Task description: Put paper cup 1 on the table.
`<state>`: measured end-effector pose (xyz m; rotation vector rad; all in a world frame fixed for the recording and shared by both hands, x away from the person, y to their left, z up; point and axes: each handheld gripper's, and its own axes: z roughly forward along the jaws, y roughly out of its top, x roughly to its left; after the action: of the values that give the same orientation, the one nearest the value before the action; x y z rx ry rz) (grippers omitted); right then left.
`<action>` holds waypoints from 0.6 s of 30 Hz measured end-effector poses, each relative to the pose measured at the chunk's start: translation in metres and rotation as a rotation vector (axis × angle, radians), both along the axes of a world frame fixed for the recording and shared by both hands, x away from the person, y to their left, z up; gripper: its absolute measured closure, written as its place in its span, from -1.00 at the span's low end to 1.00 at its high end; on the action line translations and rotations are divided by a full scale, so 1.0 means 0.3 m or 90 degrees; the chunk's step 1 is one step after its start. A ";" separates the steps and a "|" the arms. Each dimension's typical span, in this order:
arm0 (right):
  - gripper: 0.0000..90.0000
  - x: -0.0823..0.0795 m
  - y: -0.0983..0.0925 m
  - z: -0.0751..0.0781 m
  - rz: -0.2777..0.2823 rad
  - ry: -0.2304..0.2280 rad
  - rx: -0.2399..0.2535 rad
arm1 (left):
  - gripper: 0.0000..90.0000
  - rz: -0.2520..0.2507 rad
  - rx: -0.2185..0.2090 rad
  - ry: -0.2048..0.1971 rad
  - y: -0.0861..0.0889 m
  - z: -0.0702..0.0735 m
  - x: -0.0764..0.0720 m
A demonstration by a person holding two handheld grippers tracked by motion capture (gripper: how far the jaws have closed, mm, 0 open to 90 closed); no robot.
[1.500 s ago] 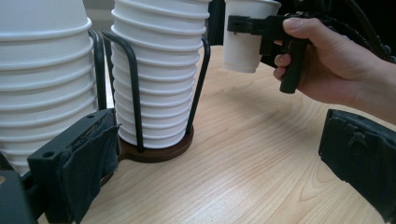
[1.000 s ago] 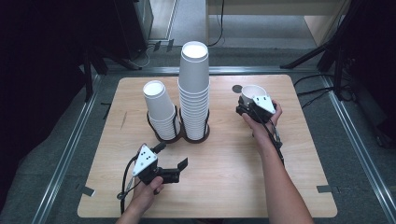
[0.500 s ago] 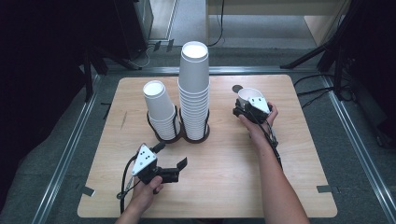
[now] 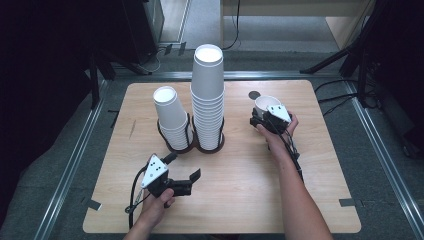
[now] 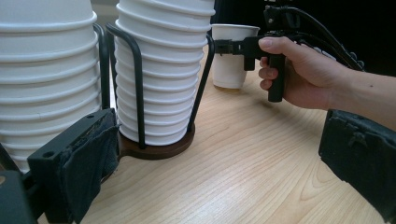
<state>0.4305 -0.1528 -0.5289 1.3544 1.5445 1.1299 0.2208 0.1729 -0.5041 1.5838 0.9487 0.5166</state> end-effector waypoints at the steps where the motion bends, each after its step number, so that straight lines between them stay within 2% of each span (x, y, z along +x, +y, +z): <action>1: -0.74 -0.001 -0.003 0.001 0.002 0.003 0.002 | -1.00 0.000 -0.001 0.000 -0.001 0.000 0.000; 3: -0.74 -0.004 -0.005 0.002 0.004 0.007 0.006 | -1.00 0.000 0.000 0.000 -0.002 -0.001 0.001; 11: -0.73 -0.017 0.006 -0.002 0.018 0.010 -0.016 | -1.00 -0.001 0.002 0.000 -0.004 -0.001 0.000; 18: -0.72 -0.029 0.015 -0.018 0.015 0.017 -0.022 | -1.00 -0.002 0.003 -0.001 -0.004 -0.001 0.000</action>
<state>0.4219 -0.1484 -0.5344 1.3368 1.5955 1.0990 0.2207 0.1716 -0.5045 1.5885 0.9442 0.5177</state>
